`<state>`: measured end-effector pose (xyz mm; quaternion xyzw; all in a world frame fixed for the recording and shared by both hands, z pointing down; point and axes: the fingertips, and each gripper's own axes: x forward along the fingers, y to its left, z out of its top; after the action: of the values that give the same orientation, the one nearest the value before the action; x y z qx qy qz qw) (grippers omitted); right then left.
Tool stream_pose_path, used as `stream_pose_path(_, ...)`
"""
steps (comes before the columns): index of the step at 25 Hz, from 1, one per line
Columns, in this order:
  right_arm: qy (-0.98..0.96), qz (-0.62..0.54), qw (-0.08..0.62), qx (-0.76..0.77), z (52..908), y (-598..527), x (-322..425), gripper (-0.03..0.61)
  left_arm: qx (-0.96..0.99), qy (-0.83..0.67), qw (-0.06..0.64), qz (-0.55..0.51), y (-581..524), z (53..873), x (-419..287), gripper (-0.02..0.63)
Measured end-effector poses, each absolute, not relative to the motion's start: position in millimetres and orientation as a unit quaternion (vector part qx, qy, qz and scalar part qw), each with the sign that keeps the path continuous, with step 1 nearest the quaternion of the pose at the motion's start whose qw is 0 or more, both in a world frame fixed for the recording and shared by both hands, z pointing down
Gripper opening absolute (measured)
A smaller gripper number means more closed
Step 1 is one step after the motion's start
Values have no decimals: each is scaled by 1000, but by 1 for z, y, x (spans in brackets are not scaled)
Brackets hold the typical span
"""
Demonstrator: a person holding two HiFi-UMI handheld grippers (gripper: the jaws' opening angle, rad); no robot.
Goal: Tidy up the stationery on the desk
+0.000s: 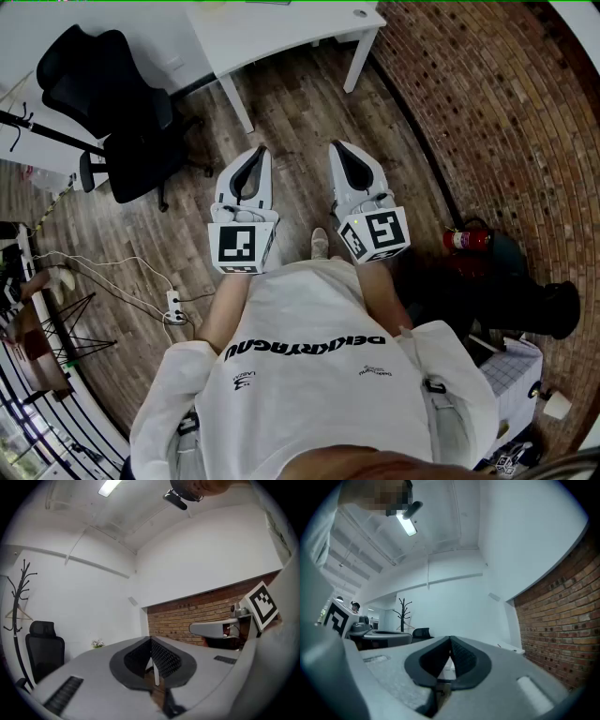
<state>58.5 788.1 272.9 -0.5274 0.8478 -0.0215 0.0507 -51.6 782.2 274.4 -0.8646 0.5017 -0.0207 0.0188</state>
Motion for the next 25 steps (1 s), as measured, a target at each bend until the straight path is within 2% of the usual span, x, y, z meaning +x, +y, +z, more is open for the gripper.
stream_pose_path(17,864,-41,61,-498,295,698,123,0,-840,543,-8,0,711,303,6,-3)
stream_pose_path(25,874,-56,47,-480,332,669,124,-5,-829,558,-15,-37,692,337,11,-3)
